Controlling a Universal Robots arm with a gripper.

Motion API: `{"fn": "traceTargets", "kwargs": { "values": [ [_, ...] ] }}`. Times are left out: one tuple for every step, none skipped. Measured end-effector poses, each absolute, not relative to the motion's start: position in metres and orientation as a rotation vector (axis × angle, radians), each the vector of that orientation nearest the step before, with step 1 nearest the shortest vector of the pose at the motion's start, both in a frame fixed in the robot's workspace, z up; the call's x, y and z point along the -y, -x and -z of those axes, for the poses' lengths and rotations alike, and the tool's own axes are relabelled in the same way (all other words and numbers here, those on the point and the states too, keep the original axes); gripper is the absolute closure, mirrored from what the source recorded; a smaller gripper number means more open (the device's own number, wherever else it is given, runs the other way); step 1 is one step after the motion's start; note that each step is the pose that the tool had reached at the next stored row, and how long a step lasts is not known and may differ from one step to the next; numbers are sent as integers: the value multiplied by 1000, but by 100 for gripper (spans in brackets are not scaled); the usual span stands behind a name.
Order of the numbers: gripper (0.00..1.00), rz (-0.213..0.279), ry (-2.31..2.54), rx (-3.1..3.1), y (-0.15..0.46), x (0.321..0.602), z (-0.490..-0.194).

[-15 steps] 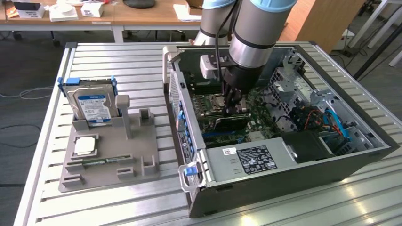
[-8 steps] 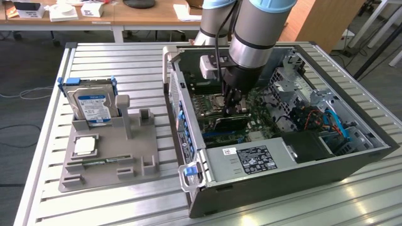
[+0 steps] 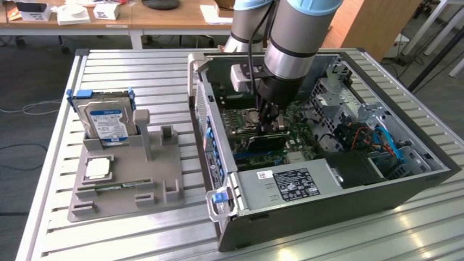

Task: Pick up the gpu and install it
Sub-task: 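Press down on the gpu until it lock into place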

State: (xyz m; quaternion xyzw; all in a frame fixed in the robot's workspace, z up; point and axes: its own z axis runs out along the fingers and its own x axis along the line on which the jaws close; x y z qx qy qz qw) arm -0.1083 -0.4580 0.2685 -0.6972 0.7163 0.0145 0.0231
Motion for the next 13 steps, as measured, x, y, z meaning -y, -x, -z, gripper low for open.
{"fn": "traceTargets", "kwargs": {
  "values": [
    [89, -45, 2159, -2218, 108, 458, -268],
    [89, -45, 2159, -2218, 108, 458, -268],
    [89, -45, 2159, -2218, 108, 458, -268],
    [89, -45, 2159, -2218, 108, 458, -268],
    [89, -45, 2159, -2218, 108, 458, -268],
    [89, -45, 2159, -2218, 108, 458, -268],
    [89, -45, 2159, -2218, 108, 458, -268],
    [89, -45, 2159, -2218, 108, 458, -268],
    [89, -45, 2159, -2218, 108, 458, -268],
    [89, -45, 2159, -2218, 108, 458, -268],
    [89, -45, 2159, -2218, 108, 458, -268],
    [89, -45, 2159, -2218, 108, 458, -268],
    [89, -45, 2159, -2218, 109, 458, -268]
  ]
}}
